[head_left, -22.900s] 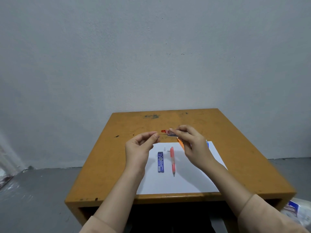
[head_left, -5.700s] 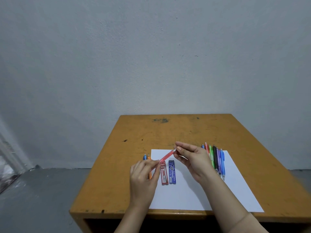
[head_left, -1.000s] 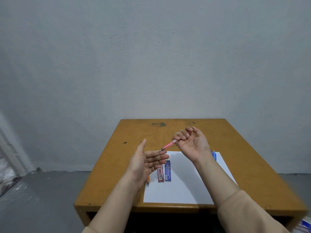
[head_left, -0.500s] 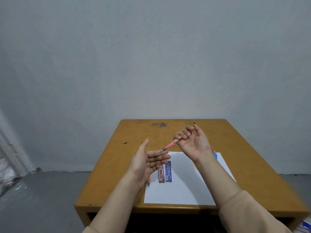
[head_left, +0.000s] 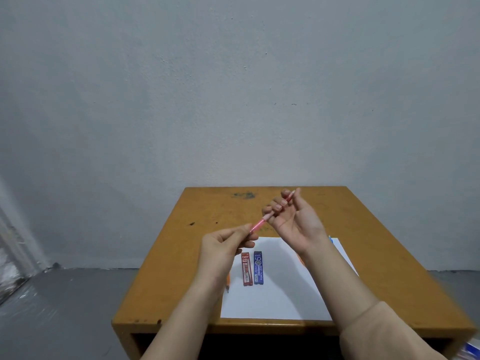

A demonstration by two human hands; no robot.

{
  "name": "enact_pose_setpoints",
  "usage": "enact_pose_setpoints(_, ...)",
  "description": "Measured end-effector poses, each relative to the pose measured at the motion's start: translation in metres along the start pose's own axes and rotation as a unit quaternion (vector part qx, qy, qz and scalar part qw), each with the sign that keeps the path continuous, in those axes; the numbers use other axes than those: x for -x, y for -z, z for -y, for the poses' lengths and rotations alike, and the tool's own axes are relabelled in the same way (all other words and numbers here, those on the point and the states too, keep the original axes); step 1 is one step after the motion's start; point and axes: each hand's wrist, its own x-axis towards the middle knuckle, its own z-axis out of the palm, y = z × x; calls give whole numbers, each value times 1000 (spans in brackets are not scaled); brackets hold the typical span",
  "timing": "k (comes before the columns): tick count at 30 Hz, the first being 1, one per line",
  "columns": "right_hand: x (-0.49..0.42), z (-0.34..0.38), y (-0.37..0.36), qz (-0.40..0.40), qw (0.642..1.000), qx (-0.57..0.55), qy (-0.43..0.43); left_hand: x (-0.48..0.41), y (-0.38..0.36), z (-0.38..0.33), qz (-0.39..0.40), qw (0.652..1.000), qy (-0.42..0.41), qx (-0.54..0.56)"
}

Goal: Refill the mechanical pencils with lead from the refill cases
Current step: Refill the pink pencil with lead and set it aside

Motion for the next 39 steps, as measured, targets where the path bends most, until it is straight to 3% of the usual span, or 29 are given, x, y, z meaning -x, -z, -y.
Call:
enact_pose_setpoints(5,3,0,0,-4,993,108,42,4,-4,0,-35,997,-64,-21)
enact_pose_setpoints(10,6,0,2,17,955,285,79,0,-5,6,-68,991,-105,-41)
enact_pose_setpoints(18,-5,-11,4,-27,929,333,157,-7,-4,18,-91,985,-125,-82)
enact_pose_setpoints(27,-28,-20,15,-75,906,392,140,-16,12,42,-98,957,-175,-208)
enact_pose_setpoints(33,-52,-14,28,-119,866,475,98,-32,40,69,-54,890,-214,-399)
enact_pose_setpoints(39,-74,-7,45,-132,814,566,26,-47,68,88,-66,849,-125,-509)
